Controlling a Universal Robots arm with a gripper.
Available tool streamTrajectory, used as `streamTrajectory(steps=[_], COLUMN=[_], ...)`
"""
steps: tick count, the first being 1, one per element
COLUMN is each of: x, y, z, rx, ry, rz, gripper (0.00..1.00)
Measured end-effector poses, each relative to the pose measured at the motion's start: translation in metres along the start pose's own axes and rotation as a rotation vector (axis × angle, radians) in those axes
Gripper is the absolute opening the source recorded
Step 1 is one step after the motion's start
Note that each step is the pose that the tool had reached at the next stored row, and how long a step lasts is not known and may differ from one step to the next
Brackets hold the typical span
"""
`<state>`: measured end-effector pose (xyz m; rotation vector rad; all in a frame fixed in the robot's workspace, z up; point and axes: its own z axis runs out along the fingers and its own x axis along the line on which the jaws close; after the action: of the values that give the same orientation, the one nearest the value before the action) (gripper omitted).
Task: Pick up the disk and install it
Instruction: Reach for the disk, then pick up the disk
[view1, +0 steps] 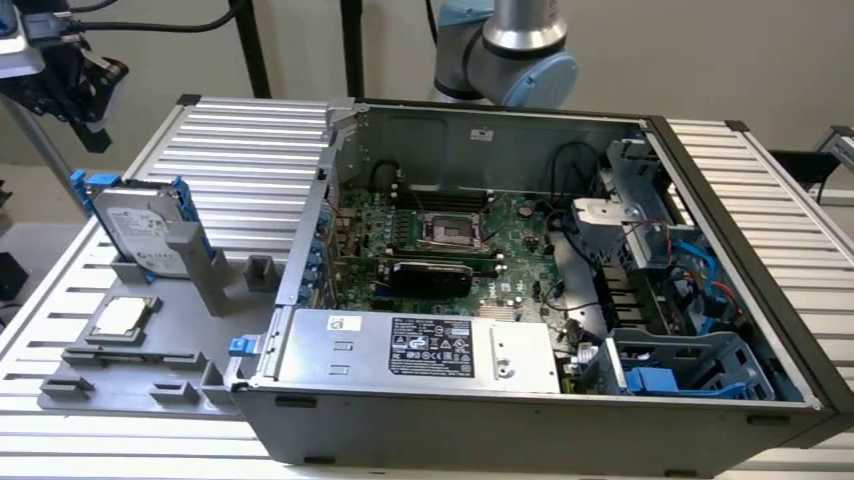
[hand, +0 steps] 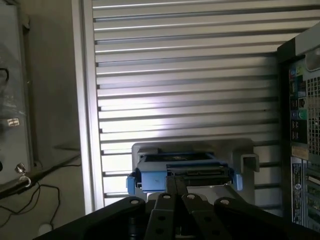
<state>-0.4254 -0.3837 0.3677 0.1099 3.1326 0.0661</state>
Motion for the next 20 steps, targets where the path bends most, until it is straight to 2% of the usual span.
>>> streamTrajectory(steps=[2, 4, 20], x=[0.0089, 0.0134, 0.0133], y=[-0.0002, -0.0004, -0.0004], z=[0.0012, 0.0012, 0.0012], rx=[0.0003, 0.0005, 0.0004], ry=[0.0016, 0.0019, 0.0019], rz=[0.0, 0.0, 0.0], gripper=[0.11, 0.11, 0.11])
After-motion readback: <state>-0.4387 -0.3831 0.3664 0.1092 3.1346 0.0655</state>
